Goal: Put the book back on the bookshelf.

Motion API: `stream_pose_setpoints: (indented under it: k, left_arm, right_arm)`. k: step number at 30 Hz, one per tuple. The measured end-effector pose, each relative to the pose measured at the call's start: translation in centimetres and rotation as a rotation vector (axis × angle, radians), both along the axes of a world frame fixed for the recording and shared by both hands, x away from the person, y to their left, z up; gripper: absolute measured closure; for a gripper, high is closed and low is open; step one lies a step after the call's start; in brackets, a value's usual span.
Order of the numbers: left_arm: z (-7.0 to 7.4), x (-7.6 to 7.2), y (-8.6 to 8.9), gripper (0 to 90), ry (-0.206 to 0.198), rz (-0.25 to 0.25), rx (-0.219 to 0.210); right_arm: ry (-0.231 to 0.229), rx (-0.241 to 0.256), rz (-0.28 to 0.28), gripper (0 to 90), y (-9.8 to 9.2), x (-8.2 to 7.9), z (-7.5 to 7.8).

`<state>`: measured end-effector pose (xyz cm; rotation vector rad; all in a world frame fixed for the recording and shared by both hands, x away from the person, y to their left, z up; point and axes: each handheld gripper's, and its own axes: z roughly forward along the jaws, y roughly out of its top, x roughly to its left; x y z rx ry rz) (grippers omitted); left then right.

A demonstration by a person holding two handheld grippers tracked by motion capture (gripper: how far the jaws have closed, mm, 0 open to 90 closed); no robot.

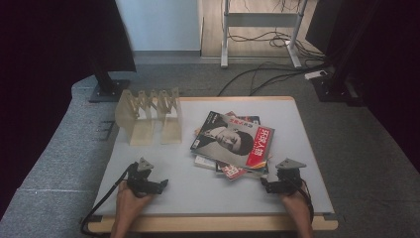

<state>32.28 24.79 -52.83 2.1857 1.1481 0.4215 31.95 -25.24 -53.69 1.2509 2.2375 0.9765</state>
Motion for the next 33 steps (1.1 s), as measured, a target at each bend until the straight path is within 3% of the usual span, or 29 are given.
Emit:
stream_pose_setpoints:
  k: [18, 33]
  left_arm:
    - [0.02, 0.00, -0.01, 0.0, 0.002, 0.000, -0.002]
    - [0.10, 0.24, 0.19, 0.0, 0.004, -0.029, -0.001]
  right_arm:
    - [-0.018, -0.005, 0.009, 9.3, 0.10, -0.28, 0.07]
    - [0.001, 0.010, 0.008, 9.3, -0.01, -0.07, 0.14]
